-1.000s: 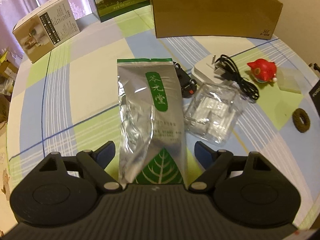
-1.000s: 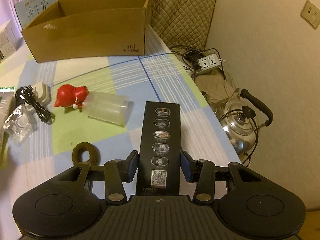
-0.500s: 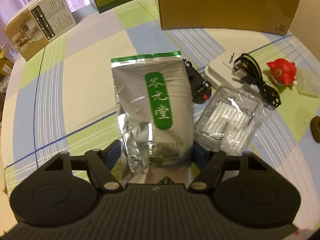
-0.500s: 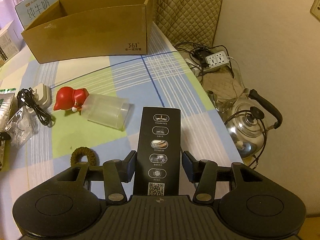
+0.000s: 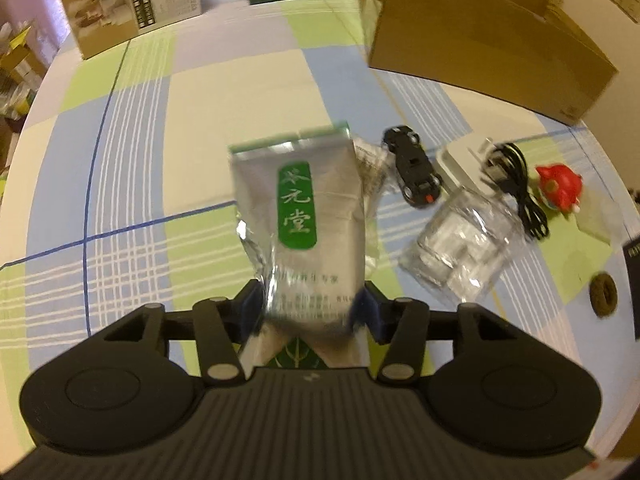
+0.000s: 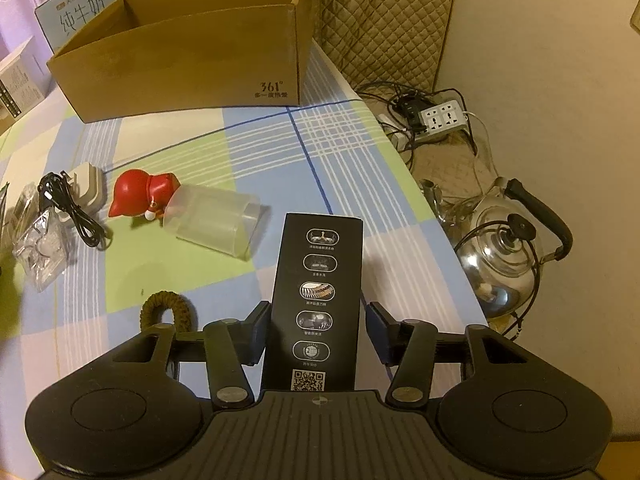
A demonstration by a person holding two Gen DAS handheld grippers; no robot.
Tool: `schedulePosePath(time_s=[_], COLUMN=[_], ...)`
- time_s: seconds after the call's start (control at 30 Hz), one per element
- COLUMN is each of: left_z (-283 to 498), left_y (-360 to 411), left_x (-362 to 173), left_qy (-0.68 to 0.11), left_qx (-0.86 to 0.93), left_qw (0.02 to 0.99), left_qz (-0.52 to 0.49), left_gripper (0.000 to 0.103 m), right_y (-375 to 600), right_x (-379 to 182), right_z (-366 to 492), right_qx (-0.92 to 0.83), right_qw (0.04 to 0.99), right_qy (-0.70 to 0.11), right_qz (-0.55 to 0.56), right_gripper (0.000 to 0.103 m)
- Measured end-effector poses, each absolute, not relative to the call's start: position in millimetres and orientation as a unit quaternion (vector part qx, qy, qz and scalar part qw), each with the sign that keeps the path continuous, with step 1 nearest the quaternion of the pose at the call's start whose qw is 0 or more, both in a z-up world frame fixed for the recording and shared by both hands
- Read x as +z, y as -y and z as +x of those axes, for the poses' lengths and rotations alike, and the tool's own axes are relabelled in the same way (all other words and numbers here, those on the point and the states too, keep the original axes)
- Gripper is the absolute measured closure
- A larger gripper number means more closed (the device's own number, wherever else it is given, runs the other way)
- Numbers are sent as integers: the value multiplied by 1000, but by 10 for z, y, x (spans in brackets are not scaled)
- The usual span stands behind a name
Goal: Organize objects
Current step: 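Grasp the silver-green tea bag with the left tool while the right tool holds the shaver box, then carry the tea bag and shaver box with both tools over the cardboard box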
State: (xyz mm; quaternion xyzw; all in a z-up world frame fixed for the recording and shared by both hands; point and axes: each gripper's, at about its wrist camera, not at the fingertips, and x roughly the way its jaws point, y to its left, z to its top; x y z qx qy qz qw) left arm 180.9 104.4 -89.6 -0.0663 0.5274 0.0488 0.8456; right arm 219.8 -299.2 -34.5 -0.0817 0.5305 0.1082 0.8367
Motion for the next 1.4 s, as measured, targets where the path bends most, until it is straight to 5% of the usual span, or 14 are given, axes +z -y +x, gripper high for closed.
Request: schedulePosePath(time_s=[0.3, 0.37, 0.83, 1.4], left_z=[1829, 1772, 1512, 2177], left_y=[-1068, -1067, -755, 190], left_x=[-883, -864, -392, 124], left_qy=[-517, -518, -478, -413], left_qx=[74, 77, 68, 28], left_qw=[850, 850, 872, 907], left_qz=[-63, -62, -86, -79], left_gripper=[60, 60, 61, 61], right_y=[3015, 3029, 2921, 2467], right_x=[-488, -478, -27, 378], right_z=[2234, 2215, 2279, 2835], right_qx=[106, 112, 173, 296], right_qw=[829, 830, 847, 841], right_qy=[-542, -538, -497, -448], right_qz=[-90, -91, -76, -70], right_gripper=[51, 62, 62, 62])
